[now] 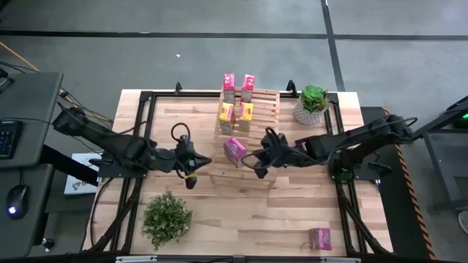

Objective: Stack cereal on shelf
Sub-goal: Put the top purple cereal box on the shelf, then put the purple cereal box on the shelf aligned with the purple cereal box

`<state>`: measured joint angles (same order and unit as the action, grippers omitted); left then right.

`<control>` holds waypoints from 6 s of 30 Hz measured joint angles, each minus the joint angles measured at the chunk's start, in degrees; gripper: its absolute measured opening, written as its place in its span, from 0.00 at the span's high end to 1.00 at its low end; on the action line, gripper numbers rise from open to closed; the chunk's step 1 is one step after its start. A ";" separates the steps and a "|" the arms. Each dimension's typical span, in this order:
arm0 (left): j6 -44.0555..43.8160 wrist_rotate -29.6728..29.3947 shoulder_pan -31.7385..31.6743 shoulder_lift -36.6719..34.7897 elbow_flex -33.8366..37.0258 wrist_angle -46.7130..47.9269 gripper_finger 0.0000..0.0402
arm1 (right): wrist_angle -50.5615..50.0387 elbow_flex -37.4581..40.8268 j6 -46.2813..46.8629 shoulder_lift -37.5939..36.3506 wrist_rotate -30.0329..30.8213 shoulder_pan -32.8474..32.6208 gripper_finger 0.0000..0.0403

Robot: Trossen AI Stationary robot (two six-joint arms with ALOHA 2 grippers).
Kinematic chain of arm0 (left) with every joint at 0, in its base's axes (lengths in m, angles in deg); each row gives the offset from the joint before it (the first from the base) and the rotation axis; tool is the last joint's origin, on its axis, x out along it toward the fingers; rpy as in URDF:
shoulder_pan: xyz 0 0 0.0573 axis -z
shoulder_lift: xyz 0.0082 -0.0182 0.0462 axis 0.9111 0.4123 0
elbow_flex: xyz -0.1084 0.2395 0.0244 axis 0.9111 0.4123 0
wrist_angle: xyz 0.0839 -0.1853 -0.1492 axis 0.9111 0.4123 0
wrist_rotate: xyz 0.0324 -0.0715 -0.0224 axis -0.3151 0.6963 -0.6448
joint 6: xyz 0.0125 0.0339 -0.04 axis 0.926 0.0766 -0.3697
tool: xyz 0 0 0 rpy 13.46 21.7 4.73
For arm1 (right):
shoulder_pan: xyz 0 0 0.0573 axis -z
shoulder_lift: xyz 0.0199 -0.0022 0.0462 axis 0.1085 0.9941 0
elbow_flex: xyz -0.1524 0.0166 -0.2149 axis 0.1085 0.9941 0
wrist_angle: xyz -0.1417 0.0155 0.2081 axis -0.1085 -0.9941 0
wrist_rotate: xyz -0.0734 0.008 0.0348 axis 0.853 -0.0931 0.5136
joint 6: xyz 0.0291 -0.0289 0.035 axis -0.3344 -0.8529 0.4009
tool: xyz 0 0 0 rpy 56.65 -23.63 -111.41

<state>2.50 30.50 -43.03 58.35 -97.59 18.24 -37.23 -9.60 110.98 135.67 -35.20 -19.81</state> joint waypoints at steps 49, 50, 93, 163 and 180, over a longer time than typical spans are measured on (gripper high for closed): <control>1.73 6.58 -9.90 9.12 -0.05 -7.70 1.00 | 16.26 -1.71 -2.59 8.87 -6.21 4.24 1.00; 1.67 6.58 -9.57 9.06 -0.05 -7.72 1.00 | 16.50 -1.71 -2.66 8.87 -6.36 4.36 1.00; 6.30 4.30 -10.98 4.39 -0.03 1.73 1.00 | 21.51 -1.71 -2.80 10.75 -7.44 4.55 1.00; 4.64 -3.13 -10.98 -12.85 -0.03 13.63 1.00 | -26.50 -1.69 91.08 5.55 -36.80 -43.43 0.26; 4.22 -3.10 -10.98 -12.87 -0.03 13.59 1.00 | -25.51 -1.69 89.59 11.78 -37.54 -41.55 0.32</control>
<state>6.72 27.40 -54.01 45.48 -97.62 31.83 -62.74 -11.28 200.57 147.45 -72.74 -61.36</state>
